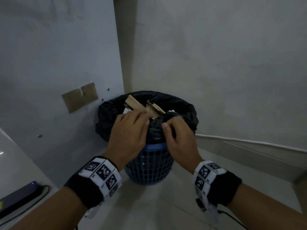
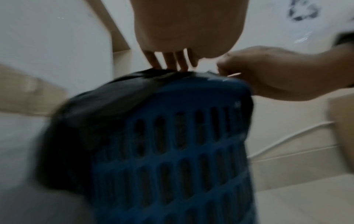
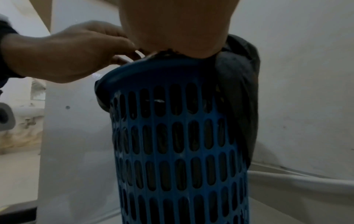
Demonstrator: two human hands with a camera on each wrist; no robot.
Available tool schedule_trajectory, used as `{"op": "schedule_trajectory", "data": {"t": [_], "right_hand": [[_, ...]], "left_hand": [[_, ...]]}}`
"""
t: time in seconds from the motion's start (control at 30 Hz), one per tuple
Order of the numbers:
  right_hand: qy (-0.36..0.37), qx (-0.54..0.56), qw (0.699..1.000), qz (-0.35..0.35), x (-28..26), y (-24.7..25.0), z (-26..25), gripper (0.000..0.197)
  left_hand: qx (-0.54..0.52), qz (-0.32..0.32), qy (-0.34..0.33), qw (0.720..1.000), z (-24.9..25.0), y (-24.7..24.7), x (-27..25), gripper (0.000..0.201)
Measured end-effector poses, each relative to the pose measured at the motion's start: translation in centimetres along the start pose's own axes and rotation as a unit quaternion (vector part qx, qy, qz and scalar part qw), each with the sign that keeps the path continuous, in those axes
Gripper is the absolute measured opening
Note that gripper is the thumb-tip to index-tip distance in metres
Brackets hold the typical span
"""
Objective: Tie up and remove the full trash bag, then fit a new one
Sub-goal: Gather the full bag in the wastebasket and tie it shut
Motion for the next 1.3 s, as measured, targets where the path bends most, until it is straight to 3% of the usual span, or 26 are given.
{"op": "schedule_trajectory", "data": {"t": [0.07, 0.13, 0.23, 0.27, 0.3, 0.37, 0.4, 0.43, 0.5, 0.63, 0.73, 0.8, 0.87, 1.03, 1.13, 1.23, 1.3], "right_hand": [[-0.041, 0.085, 0.993, 0.066, 0.7, 2.6, 1.1, 0.019], [-0.107, 0.094, 0.982, 0.127, 1.1, 4.5, 3.3, 0.013], [-0.271, 0.113, 0.947, 0.130, -0.5, 4.2, 8.5, 0.012], [-0.359, 0.129, 0.920, 0.087, -1.9, 3.2, 10.5, 0.014], [-0.461, 0.150, 0.875, 0.019, -4.0, 1.8, 12.2, 0.022], [-0.608, 0.224, 0.754, -0.108, -8.2, -0.6, 12.8, 0.050], [-0.631, 0.261, 0.718, -0.138, -9.2, -1.1, 12.2, 0.059], [-0.631, 0.291, 0.704, -0.146, -9.3, -1.3, 11.7, 0.062], [-0.613, 0.339, 0.703, -0.124, -8.0, -1.0, 10.9, 0.058], [-0.606, 0.387, 0.693, -0.055, -5.8, -0.5, 10.5, 0.041], [-0.588, 0.375, 0.714, 0.051, -4.0, 1.2, 11.5, 0.027], [-0.550, 0.359, 0.745, 0.115, -2.0, 3.1, 11.8, 0.022], [-0.493, 0.343, 0.788, 0.137, 0.6, 4.7, 10.8, 0.013], [-0.317, 0.234, 0.917, 0.059, 3.4, 4.6, 6.9, 0.006], [-0.146, -0.008, 0.989, -0.019, 2.6, 2.8, 5.6, 0.022], [0.026, -0.200, 0.978, -0.050, 1.3, 1.0, 3.4, 0.036], [0.041, -0.215, 0.973, -0.078, 0.7, -0.1, 3.1, 0.048]], "left_hand": [[-0.019, -0.042, 0.003, 0.999, 1.7, -1.6, 0.2, 0.034], [-0.049, -0.088, 0.032, 0.994, 2.6, -3.3, 0.0, 0.043], [-0.040, -0.129, 0.071, 0.988, 2.8, -5.3, -0.8, 0.053], [-0.027, -0.130, 0.075, 0.988, 2.8, -5.4, -1.0, 0.055], [-0.019, -0.127, 0.082, 0.988, 2.7, -5.4, -1.1, 0.056], [-0.034, -0.114, 0.096, 0.988, 2.4, -5.1, -1.2, 0.053], [-0.044, -0.108, 0.092, 0.989, 2.4, -5.0, -1.2, 0.053], [-0.040, -0.104, 0.076, 0.991, 2.5, -4.8, -1.2, 0.053], [-0.003, -0.103, 0.039, 0.994, 2.8, -4.6, -1.2, 0.052], [0.006, -0.102, 0.039, 0.994, 2.8, -4.2, -1.3, 0.055], [0.006, -0.098, 0.045, 0.994, 2.4, -4.3, -1.4, 0.050], [0.017, -0.098, 0.045, 0.994, 2.3, -4.2, -1.4, 0.051], [0.011, -0.102, 0.045, 0.994, 2.1, -4.1, -1.4, 0.055], [-0.021, -0.127, 0.050, 0.990, 0.3, -3.6, -2.0, 0.075], [-0.068, -0.108, 0.086, 0.988, -1.8, -1.9, -2.4, 0.069], [-0.160, -0.052, 0.115, 0.979, -4.0, 0.0, -2.8, 0.062], [-0.231, 0.008, 0.159, 0.960, -5.3, 1.3, -2.8, 0.057]]}}
Point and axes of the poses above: each hand's wrist, its own x-axis towards the middle knuckle, its own y-axis out of the back of the hand, z = x × y, the point moved 8 cm from there along x, towards the middle knuckle, and after that the axes turned 6 degrees about -x, right-handed, at the moved point
